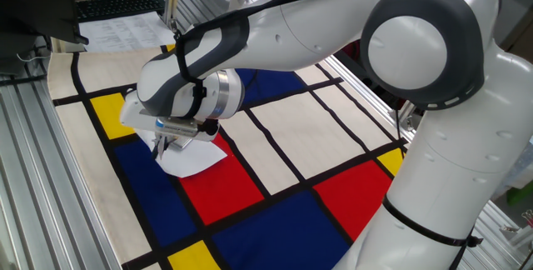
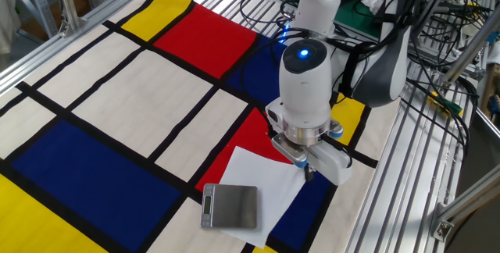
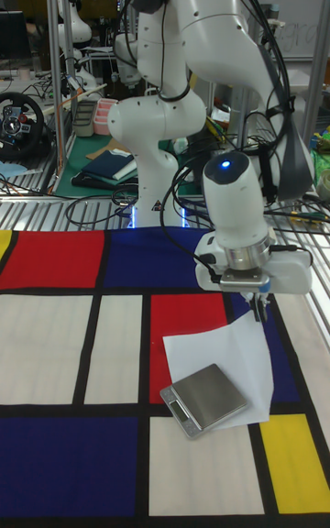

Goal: Unfold a piece of paper

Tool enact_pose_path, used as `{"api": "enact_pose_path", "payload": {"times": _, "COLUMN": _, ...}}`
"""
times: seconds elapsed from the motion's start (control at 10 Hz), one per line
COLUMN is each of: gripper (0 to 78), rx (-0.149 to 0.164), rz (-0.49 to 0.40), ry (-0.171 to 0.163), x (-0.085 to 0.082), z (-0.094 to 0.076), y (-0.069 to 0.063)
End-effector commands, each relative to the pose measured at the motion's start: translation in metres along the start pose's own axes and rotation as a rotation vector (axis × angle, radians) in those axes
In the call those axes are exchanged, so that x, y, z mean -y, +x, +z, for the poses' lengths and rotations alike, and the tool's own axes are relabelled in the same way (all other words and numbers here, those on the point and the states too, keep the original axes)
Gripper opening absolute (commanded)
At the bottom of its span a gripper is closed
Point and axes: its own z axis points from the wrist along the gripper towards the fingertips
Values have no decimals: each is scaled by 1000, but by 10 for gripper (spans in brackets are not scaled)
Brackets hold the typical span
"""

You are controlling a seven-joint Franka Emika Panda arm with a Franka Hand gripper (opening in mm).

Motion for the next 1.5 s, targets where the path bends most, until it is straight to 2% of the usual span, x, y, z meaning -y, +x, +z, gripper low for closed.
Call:
{"api": "enact_pose_path", "payload": {"times": 0.1, "gripper": 11, "rx": -41, "rz": -103, "ry": 10, "x": -4, "z": -1, "y": 1}}
{"api": "enact_pose_path", "payload": {"times": 0.2, "gripper": 11, "rx": -36, "rz": -98, "ry": 24, "x": -6, "z": -1, "y": 3}}
{"api": "enact_pose_path", "payload": {"times": 0.8, "gripper": 11, "rx": -32, "rz": -90, "ry": 28, "x": -11, "z": 1, "y": 4}}
{"api": "enact_pose_path", "payload": {"times": 1.0, "gripper": 11, "rx": -27, "rz": -106, "ry": 44, "x": -11, "z": 3, "y": 4}}
{"api": "enact_pose_path", "payload": {"times": 1.2, "gripper": 11, "rx": -8, "rz": -111, "ry": 73, "x": -11, "z": 7, "y": 3}}
{"api": "enact_pose_path", "payload": {"times": 1.5, "gripper": 11, "rx": -11, "rz": -107, "ry": 74, "x": -11, "z": 7, "y": 3}}
